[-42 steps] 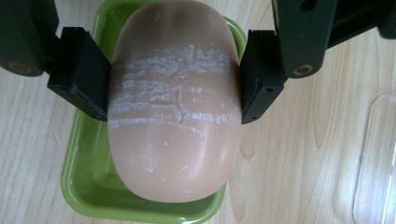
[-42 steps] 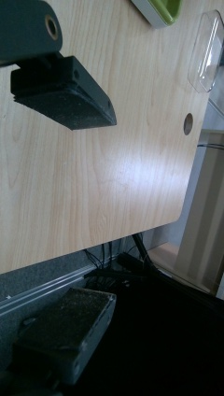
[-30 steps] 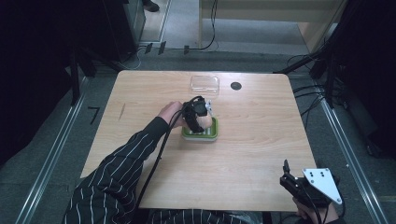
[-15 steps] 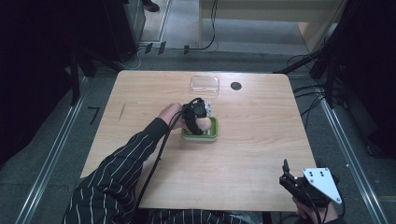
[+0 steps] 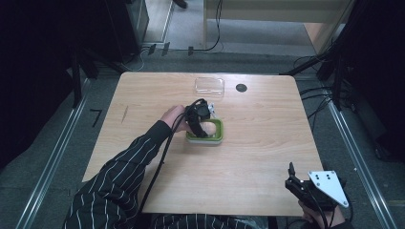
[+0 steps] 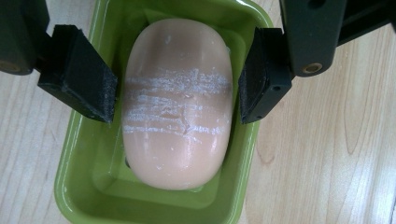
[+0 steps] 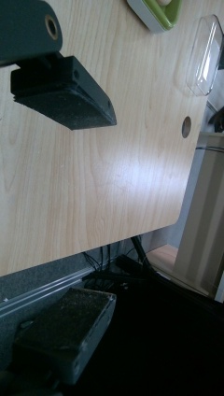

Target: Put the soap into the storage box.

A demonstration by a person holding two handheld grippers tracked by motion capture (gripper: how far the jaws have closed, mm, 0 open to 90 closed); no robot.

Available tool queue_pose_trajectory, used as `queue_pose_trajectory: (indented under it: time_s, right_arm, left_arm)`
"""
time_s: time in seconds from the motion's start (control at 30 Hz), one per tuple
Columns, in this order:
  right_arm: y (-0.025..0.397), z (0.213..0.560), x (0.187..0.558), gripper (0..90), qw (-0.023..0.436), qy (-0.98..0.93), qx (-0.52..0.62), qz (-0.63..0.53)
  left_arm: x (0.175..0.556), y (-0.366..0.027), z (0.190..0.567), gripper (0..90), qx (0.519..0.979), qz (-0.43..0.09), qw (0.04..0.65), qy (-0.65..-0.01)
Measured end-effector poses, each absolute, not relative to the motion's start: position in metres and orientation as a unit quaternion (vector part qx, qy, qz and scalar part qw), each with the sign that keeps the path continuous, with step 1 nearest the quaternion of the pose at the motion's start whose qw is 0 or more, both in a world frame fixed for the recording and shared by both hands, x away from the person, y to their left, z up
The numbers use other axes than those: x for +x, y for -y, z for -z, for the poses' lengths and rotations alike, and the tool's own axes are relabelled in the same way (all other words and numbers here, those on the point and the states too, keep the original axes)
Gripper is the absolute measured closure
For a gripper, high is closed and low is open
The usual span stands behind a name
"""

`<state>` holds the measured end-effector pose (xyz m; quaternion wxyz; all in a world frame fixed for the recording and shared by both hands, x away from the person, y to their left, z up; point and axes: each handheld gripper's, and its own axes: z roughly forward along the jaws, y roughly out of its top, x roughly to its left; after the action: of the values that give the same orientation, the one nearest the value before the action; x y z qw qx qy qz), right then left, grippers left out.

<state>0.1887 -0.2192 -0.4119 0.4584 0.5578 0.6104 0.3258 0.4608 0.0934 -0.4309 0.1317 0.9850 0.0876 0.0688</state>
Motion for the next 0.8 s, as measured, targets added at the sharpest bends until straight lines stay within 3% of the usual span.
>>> queue_pose_trajectory:
  time_s: [0.43, 0.8]
  right_arm:
    - [0.218, 0.412, 0.192, 13.6, 0.456, -0.612, 0.554, -0.331]
    - [0.216, 0.411, 0.194, 13.6, 0.455, -0.614, 0.551, -0.335]
  left_arm:
    - [0.457, -0.098, 0.422, 10.4, 0.982, -0.073, 0.103, -0.139]
    - [0.446, -0.108, 0.410, 5.0, 0.977, -0.081, 0.092, -0.175]
